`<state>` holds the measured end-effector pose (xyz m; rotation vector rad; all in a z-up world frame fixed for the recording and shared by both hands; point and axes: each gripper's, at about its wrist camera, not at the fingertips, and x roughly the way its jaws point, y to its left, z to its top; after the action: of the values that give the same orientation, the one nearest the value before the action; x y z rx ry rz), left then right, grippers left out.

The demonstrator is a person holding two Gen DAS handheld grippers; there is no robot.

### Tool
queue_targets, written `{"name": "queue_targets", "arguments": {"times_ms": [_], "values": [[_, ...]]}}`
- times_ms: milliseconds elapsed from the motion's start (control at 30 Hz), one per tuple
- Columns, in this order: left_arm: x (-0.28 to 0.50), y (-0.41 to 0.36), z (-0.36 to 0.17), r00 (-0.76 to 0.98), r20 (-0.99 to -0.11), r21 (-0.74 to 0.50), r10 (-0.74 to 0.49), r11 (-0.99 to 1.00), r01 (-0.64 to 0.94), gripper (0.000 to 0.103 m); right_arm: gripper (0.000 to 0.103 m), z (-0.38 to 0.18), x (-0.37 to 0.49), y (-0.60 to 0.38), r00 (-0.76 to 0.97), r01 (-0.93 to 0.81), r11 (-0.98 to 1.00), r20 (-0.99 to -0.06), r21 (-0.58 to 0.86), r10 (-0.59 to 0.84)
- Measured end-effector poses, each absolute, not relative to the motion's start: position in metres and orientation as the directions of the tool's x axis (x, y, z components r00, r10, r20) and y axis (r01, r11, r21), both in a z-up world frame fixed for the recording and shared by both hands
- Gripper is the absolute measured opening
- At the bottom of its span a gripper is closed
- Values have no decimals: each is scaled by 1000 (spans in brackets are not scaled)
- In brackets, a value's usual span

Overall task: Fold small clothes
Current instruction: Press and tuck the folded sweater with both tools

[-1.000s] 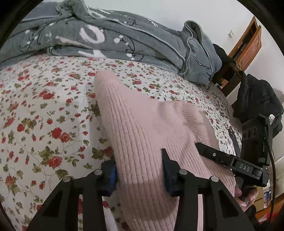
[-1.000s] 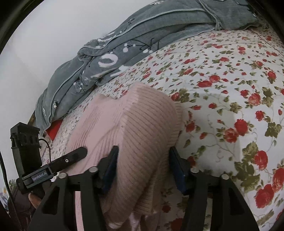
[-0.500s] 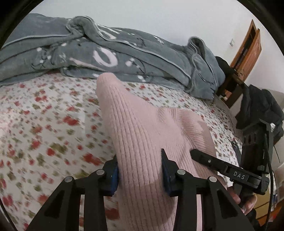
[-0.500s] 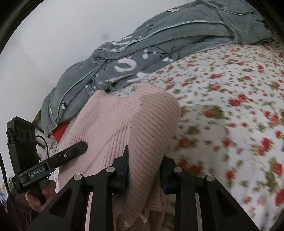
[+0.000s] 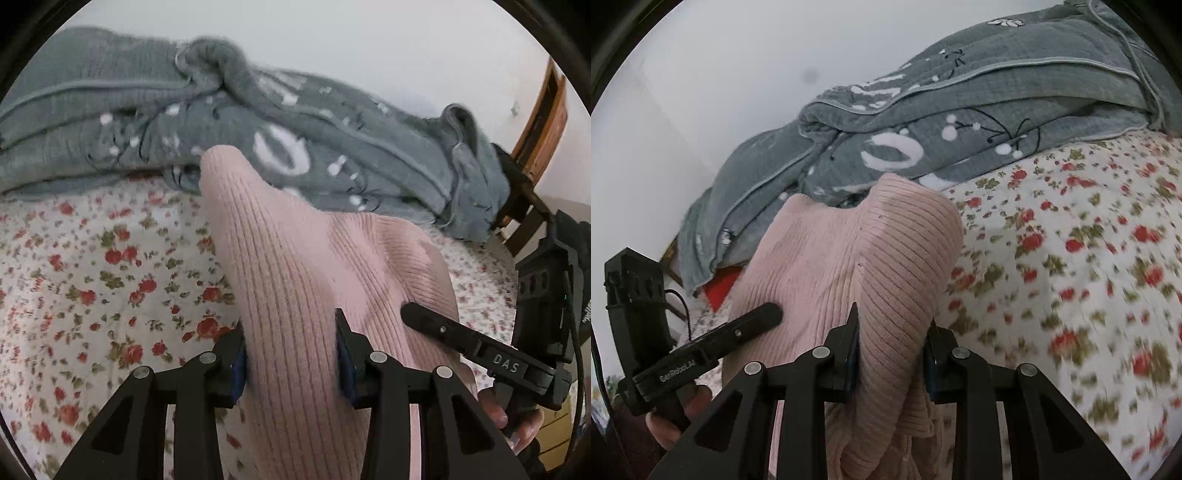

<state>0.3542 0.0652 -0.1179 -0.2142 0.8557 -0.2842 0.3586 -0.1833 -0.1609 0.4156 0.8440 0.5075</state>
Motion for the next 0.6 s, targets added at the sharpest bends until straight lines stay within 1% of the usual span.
{"name": "queue_targets", "arguments": {"times_ms": [67,100,133,167,200,233,300,333,467,600], "values": [[368,62,-141,584,-755,-277,-299,952,129,41,29,-178,375,-178,539,-222,832,-648,508,539],[371,60,-150,579,-770,-252,-270,961,113,46,31,-190,383,-176,520,-194,850,-683,490,513],[373,59,-158,586,-772,-229,-246,968,105,49,36,-204,390,-175,503,-169,860,-708,482,496],[372,60,-160,590,-766,-233,-254,966,112,52,38,-207,391,-178,511,-172,848,-691,501,511],[370,61,-160,595,-759,-242,-264,963,119,55,45,-208,391,-182,514,-174,839,-679,515,524],[369,64,-160,599,-754,-250,-271,961,121,57,51,-206,392,-186,506,-167,842,-689,512,519],[364,71,-157,610,-744,-261,-272,959,110,61,51,-200,387,-193,521,-162,846,-684,507,510],[361,76,-155,618,-738,-264,-269,959,102,62,52,-194,381,-197,536,-168,852,-680,496,501],[349,85,-149,638,-722,-269,-267,958,97,63,52,-165,347,-202,614,-230,879,-639,417,463],[345,91,-144,644,-723,-258,-248,963,81,64,51,-151,322,-194,633,-274,878,-614,392,471]]}}
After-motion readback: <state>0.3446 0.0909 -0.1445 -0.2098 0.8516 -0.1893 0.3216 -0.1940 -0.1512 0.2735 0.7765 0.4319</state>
